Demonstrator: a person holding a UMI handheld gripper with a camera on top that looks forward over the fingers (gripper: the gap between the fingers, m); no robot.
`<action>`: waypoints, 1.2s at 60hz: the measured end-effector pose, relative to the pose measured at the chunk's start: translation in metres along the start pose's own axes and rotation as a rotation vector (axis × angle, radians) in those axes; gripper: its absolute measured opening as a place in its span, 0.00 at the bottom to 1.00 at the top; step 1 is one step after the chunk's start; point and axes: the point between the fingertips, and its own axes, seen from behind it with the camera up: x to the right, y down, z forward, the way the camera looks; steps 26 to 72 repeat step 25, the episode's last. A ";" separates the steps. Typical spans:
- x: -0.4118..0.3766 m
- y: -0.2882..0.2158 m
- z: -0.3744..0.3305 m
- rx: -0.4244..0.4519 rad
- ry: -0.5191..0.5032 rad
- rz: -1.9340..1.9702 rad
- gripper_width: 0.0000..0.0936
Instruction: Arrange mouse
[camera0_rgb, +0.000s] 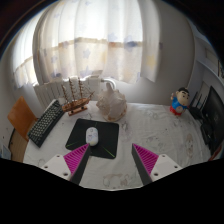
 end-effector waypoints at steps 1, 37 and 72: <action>0.005 0.001 -0.005 0.001 0.006 0.005 0.91; 0.026 0.024 -0.039 -0.012 0.025 0.037 0.91; 0.026 0.024 -0.039 -0.012 0.025 0.037 0.91</action>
